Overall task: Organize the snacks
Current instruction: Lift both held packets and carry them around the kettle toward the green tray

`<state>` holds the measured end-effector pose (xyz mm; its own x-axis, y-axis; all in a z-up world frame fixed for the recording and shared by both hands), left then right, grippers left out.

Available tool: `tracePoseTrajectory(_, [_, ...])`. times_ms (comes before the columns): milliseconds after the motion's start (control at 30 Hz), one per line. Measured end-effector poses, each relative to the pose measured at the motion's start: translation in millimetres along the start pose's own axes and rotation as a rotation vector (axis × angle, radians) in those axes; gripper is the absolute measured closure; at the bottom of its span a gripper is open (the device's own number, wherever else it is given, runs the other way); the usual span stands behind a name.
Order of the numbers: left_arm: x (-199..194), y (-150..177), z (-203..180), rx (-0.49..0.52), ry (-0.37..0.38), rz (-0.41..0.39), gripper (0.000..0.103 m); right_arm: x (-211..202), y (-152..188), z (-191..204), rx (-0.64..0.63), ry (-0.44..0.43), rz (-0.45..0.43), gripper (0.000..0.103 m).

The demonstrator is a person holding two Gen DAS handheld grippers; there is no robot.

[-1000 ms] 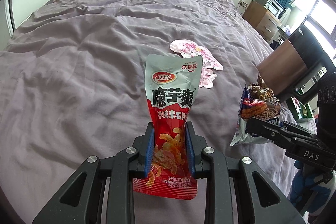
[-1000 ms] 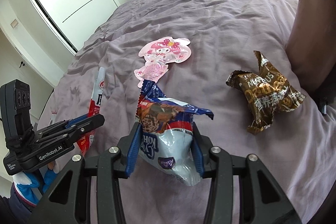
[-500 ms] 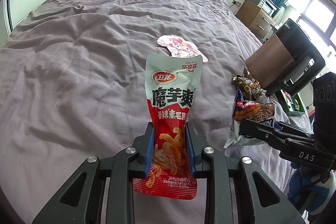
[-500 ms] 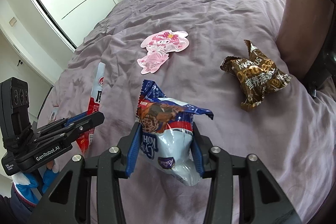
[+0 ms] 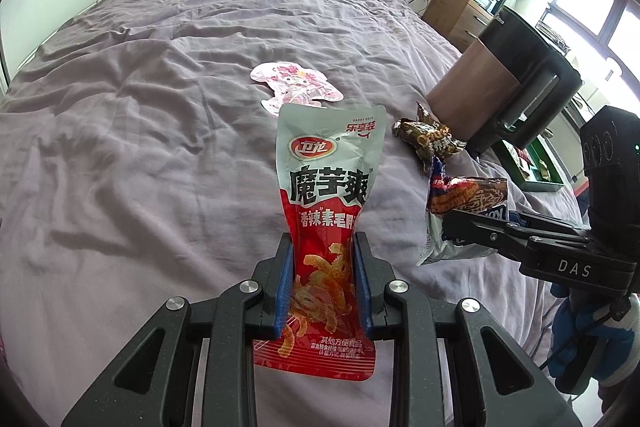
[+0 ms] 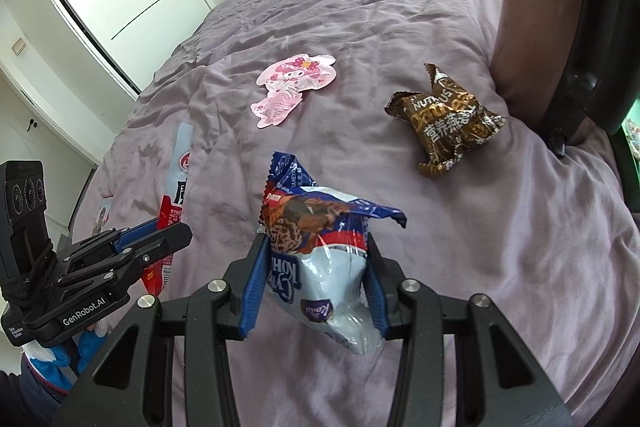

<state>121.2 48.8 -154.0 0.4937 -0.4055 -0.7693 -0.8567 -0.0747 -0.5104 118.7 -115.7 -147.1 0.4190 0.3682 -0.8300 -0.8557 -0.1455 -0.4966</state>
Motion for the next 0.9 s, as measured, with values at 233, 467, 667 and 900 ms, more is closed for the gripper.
tracePoseTrajectory(233, [-11.7, 12.2, -23.6, 0.058, 0.015, 0.006, 0.08, -20.3, 10.5, -5.8, 0.018, 0.014, -0.003, 0.0])
tracePoseTrajectory(467, [-28.5, 23.6, -48.5, 0.114, 0.02, -0.003, 0.079, -42.8, 19.8, -13.1, 0.042, 0.024, -0.018, 0.0])
tracePoseTrajectory(667, [-41.2, 32.7, -68.7, 0.152, 0.023, -0.01, 0.079, -64.9, 31.0, -23.3, 0.07, 0.04, -0.039, 0.0])
tracePoseTrajectory(900, [-56.3, 40.1, -95.1, 0.199, 0.03, -0.024, 0.079, -90.4, 45.8, -38.7, 0.116, 0.062, -0.066, 0.0])
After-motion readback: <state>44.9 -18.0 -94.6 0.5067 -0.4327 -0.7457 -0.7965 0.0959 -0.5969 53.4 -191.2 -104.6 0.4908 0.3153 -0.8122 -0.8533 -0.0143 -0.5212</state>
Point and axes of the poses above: each gripper's, at about its wrist camera, not at the fingertips, and x roughly the way its jaws point, z to its left, y to its underside, the point moved 8 cm from there along x, roughly the way its jaws point, and after that the axes turned 8 degrees about -x, right-handed, at the moved point
